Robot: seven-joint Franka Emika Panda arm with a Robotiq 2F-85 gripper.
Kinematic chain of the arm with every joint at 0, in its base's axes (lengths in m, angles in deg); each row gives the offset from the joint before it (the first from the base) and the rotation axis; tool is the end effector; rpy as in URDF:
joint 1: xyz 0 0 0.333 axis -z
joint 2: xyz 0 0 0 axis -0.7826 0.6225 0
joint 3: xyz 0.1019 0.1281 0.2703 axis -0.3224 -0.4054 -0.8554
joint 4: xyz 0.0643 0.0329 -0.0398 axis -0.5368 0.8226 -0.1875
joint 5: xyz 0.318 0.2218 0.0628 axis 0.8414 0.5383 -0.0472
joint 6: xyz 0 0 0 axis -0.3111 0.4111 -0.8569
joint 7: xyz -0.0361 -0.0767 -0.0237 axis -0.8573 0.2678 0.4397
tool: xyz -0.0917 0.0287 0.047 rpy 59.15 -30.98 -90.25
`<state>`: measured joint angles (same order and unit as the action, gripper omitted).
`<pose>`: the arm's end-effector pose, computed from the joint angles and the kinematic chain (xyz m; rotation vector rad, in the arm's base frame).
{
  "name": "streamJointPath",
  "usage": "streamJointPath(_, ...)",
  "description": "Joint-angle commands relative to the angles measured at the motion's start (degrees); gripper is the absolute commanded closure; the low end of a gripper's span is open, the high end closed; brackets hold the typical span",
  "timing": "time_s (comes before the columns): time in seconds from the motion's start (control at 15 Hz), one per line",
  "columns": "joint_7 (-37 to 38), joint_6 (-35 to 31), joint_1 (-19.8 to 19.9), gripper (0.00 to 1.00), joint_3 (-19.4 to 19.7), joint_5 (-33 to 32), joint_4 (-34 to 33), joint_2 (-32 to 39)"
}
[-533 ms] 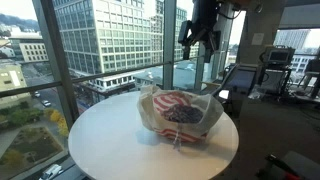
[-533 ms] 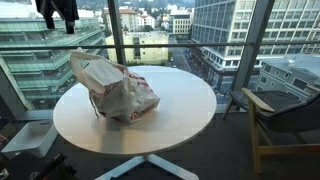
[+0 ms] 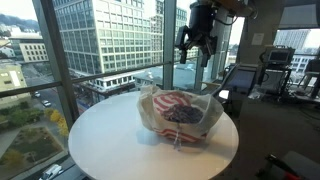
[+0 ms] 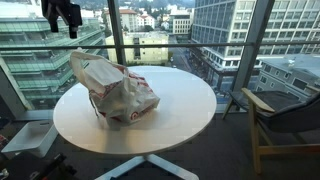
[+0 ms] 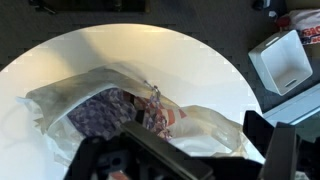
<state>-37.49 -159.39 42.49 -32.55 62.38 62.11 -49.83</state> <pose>0.4198 0.1835 0.5169 -2.9788 -0.0200 0.0990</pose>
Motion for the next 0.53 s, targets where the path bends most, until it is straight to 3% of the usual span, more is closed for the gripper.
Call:
streamJointPath(0.0, -0.2, -3.4, 1.0, 0.00, 1.8, 4.1, -3.8, 9.5)
streamJointPath(0.47, 1.1, -4.2, 3.6, 0.00, 5.7, 10.9, -12.7, 28.0)
